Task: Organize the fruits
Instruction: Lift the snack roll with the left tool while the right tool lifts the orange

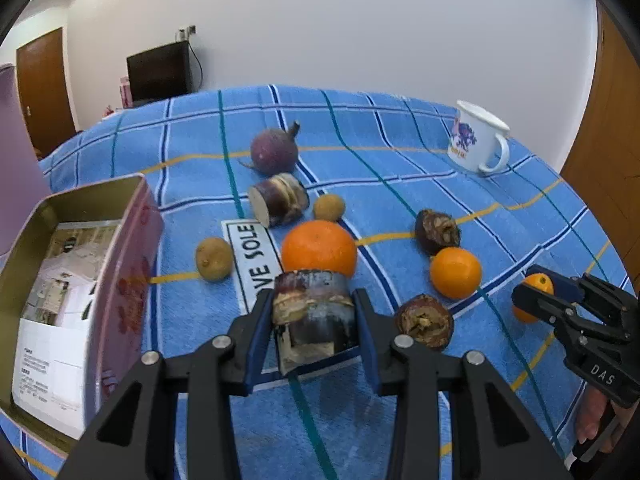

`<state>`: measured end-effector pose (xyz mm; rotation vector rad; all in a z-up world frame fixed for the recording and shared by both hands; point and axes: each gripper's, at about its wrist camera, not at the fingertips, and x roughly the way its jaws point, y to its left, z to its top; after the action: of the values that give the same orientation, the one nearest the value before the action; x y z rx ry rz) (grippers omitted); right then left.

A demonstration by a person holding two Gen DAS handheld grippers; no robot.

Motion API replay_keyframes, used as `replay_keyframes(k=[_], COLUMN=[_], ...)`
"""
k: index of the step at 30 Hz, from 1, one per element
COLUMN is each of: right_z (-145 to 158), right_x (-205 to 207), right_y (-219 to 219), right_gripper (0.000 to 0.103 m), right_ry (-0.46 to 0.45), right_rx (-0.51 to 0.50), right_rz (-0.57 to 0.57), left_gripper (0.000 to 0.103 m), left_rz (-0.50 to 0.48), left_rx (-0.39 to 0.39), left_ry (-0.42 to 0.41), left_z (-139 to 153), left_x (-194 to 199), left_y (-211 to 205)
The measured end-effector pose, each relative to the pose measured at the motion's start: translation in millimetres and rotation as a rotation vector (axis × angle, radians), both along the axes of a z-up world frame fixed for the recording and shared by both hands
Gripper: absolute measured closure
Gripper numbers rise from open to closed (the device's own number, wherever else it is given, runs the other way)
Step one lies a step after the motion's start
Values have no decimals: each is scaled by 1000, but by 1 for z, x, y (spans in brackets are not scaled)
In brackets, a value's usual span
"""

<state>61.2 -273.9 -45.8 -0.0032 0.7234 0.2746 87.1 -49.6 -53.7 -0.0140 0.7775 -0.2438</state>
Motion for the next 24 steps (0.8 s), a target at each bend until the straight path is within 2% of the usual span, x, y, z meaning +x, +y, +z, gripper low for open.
replay_keyframes(k=[6,24], right_z=[9,25], right_x=[-3,-10], right_y=[6,23], right_gripper=[66,66], right_ry=[-43,-169], right_rx=[15,62], right_rz=[18,68], left_gripper=[62,62], left_rz=[12,29], left_rx=[-19,-1], left_ry=[-46,-225], left_z=[6,27], left_x=[-7,-34], left_y=[6,5])
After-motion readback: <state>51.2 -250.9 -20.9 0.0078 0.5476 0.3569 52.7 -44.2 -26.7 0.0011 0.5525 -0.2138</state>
